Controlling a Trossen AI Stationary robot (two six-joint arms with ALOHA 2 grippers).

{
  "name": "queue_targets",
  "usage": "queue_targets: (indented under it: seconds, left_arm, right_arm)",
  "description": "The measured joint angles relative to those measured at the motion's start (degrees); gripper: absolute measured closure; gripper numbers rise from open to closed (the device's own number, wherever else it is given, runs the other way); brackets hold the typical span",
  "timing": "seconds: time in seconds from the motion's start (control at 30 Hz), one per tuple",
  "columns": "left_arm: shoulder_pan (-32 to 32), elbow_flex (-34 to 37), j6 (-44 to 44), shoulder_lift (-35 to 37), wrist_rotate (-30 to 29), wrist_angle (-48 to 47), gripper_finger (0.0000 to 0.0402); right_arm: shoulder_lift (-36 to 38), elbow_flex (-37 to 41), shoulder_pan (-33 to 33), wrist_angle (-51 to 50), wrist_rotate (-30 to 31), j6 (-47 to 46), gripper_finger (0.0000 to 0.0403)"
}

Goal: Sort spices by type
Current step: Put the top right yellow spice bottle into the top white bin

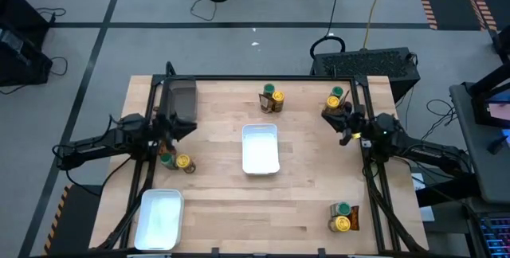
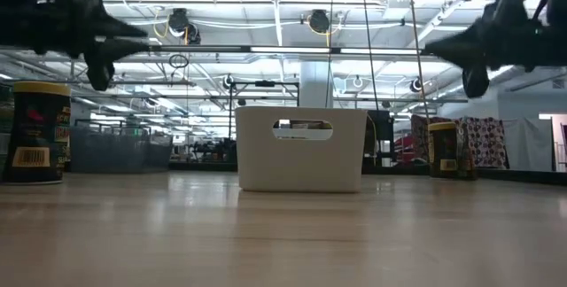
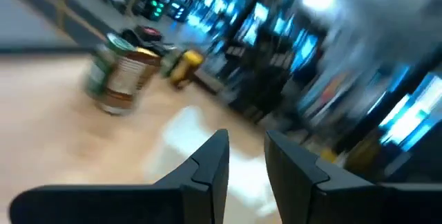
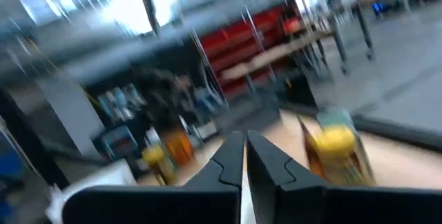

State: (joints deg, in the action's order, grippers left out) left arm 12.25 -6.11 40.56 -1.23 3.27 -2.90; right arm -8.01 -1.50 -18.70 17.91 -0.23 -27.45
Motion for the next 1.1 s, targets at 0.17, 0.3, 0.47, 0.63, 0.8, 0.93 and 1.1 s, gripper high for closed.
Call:
queue_targets:
  seconds: [0.17,0.3,0.47,0.63,0.8,0.93,1.1]
  left_arm:
    - [0.0,0.0,17.1,0.0,-0.1,3.1,0.0304]
    - [0.0,0.0,18.5,0.0,-0.4,4.3,0.0304]
    - [0.0,0.0,22.1,-0.9,-2.5,8.9,0.0304]
    - [0.0,-0.6,21.7,-4.0,-9.0,16.3,0.0304]
    - [-0.2,-7.2,17.4,-10.9,-6.4,16.9,0.0304]
    - [-0.4,-16.3,9.2,-18.6,-2.7,13.8,0.0304]
    - [-0.4,-30.9,-0.5,-27.6,1.7,-3.6,0.0304]
  right_arm:
    - [0.0,-2.8,-0.1,5.5,-1.3,3.8,0.0401]
    - [-1.2,-7.9,-0.1,4.4,-7.0,7.9,0.0401]
    - [-6.4,-20.3,0.0,-11.9,-12.7,12.6,0.0401]
    - [-15.3,-35.4,0.0,-30.3,-17.1,16.7,0.0401]
    - [-24.8,-48.6,0.0,-47.6,-16.6,23.5,0.0393]
    - [-32.6,-57.1,0.0,-57.5,-11.6,23.9,0.0370]
    - [-42.4,-65.6,-1.6,-67.8,-5.0,25.4,0.0318]
